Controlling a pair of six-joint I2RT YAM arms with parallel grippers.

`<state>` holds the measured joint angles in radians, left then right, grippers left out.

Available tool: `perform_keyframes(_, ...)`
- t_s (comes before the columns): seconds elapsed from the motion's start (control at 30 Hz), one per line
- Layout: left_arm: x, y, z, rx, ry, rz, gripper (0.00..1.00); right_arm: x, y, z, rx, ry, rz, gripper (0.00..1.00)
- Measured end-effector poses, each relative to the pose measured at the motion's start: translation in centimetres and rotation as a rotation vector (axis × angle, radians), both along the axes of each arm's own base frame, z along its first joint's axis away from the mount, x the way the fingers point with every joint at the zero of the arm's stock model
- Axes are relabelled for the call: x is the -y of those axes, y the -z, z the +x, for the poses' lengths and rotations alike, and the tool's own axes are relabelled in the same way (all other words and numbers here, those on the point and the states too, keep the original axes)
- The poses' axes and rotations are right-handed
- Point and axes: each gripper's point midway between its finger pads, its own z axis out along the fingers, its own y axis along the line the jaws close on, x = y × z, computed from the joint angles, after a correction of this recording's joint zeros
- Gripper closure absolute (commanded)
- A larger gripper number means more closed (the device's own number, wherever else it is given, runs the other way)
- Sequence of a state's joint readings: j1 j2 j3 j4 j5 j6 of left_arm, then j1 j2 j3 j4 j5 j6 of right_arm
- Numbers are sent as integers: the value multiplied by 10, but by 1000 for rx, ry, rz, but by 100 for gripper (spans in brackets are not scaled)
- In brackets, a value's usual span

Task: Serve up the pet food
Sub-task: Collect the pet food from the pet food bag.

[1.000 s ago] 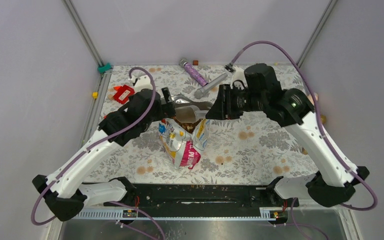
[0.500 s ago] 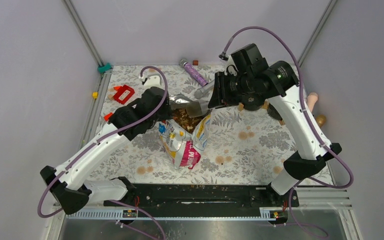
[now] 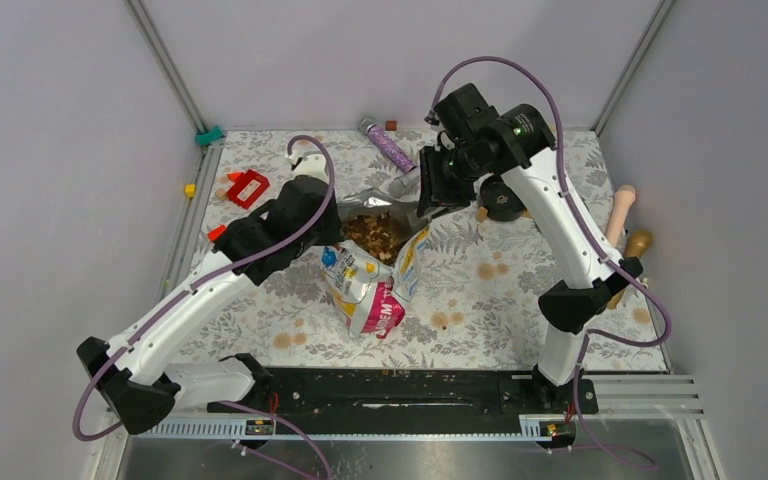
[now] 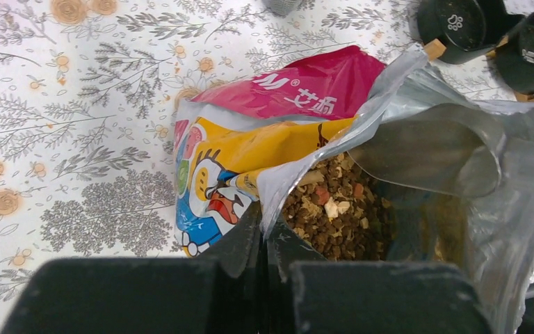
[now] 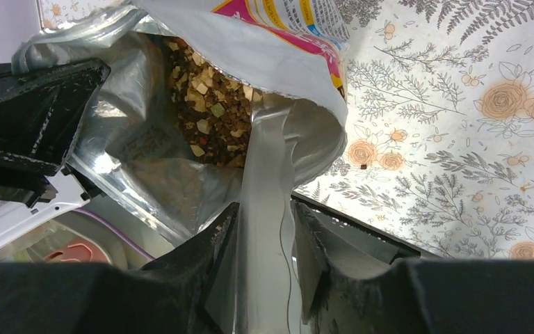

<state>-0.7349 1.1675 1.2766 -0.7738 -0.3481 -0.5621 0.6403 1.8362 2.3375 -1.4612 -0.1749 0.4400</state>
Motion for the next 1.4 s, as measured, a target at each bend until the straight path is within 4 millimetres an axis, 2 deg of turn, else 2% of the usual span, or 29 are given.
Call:
perform_keyframes(0.17, 8, 1, -6, 14, 53, -47, 100, 2, 7, 3, -6, 20, -22, 100)
perform_keyframes(0.43, 16, 2, -10, 28, 93, -103, 100, -1, 53, 16, -63, 63, -90, 100)
perform_keyframes(0.53, 17, 1, -9, 30, 92, -109, 100, -7, 65, 21, -74, 62, -90, 100)
perform_keyframes(0.67, 19, 1, -8, 30, 93, -111, 100, -13, 77, 18, -99, 44, -83, 100)
perform_keyframes(0.77, 20, 2, -7, 29, 95, -111, 100, -25, 90, 7, -145, -6, -58, 100)
perform_keyframes(0.87, 21, 2, -7, 32, 99, -112, 100, -36, 108, -5, -187, -43, -10, 100)
perform_keyframes(1.17, 21, 5, -12, 37, 125, -65, 100, -54, 126, -14, -196, 65, 261, 100)
perform_keyframes(1.4, 6, 5, -18, 43, 103, -10, 100, -69, 133, -32, -299, 183, 499, 100)
